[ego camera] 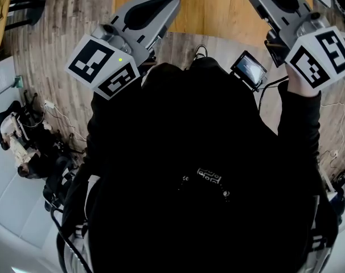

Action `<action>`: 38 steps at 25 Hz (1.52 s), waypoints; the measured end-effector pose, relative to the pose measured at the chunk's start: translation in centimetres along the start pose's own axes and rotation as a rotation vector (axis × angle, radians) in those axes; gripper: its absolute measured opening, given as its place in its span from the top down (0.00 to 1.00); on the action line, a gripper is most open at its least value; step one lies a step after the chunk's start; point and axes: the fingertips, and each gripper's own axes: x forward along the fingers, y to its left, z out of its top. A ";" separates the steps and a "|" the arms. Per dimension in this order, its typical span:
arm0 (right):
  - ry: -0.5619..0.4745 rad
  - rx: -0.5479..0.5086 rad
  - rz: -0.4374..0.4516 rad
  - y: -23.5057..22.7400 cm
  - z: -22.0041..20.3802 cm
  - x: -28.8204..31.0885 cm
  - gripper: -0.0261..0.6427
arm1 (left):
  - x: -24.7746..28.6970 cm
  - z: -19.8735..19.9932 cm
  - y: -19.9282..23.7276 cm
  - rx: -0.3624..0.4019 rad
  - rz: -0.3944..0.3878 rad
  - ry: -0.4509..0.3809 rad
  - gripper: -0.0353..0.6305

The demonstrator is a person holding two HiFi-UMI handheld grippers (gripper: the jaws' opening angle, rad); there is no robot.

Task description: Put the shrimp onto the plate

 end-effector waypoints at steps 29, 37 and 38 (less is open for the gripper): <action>-0.063 -0.029 -0.164 -2.3 3.8 -0.5 0.87 | 4.4 4.8 3.3 0.107 -0.208 -0.017 0.94; -0.030 -0.035 -0.189 -3.0 3.6 2.9 0.87 | 4.5 4.5 6.9 0.095 -0.237 -0.024 0.94; -0.027 -0.035 -0.192 -3.4 3.5 3.7 0.87 | 4.7 4.3 7.7 0.093 -0.241 -0.022 0.94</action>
